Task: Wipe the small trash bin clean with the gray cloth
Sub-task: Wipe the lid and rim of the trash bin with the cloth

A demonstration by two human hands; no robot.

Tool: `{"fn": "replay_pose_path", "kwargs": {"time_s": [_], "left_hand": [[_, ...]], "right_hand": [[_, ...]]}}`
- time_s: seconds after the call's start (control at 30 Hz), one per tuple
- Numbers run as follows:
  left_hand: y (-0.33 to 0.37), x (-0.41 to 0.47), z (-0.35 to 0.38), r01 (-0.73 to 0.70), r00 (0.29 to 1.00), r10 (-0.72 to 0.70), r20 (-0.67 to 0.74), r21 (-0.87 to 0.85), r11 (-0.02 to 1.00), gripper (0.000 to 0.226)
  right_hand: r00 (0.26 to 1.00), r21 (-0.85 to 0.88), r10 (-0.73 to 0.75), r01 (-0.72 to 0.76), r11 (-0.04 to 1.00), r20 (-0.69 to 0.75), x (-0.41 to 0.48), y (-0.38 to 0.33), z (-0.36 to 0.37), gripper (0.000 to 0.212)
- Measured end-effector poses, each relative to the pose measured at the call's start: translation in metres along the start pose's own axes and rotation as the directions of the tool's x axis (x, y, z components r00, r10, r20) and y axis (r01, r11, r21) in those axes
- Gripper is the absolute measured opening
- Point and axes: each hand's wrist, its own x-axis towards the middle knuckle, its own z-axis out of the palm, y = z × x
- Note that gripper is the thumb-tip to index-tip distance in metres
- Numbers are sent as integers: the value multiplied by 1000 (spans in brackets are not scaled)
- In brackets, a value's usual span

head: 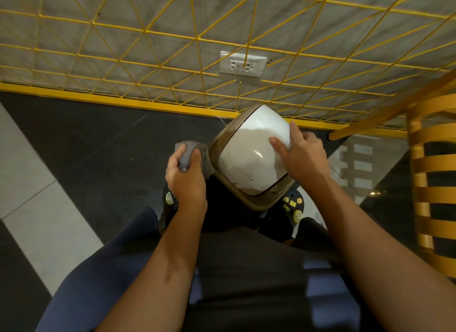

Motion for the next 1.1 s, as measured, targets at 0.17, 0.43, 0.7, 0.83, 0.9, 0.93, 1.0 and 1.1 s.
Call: {"fn": "replay_pose_path", "kwargs": {"time_s": [0.17,0.43,0.7,0.83,0.9,0.93,1.0,1.1], "left_hand": [[-1,-5,4,-207,974,193,122,123,970,35],[-10,-37,42,-683,717,513,472,331,651,37],[-22,1,25,-364,930,282,236,480,798,30],[-18,-4,23,-345,933,262,246,410,845,31],[-14,-16,28,-423,895,329,302,333,843,36],[-12,-21,31,-459,875,361,324,310,833,40],[-13,-24,35,-472,866,373,332,298,830,48],[-19,-16,31,-338,926,258,275,302,891,46]], "right_hand": [[992,-43,125,-126,991,-31,-12,-20,9,77],[986,-67,152,-156,985,-68,-23,-30,18,73],[988,-47,146,-148,988,-39,-24,-33,13,75],[990,-54,141,-141,989,2,-20,-32,11,75],[989,-72,142,-139,988,36,-16,-33,7,76],[988,-85,145,-140,986,55,-13,-33,3,77],[986,-80,136,-128,988,93,-5,-34,-4,79],[986,84,-51,37,996,162,12,-29,-13,81]]}}
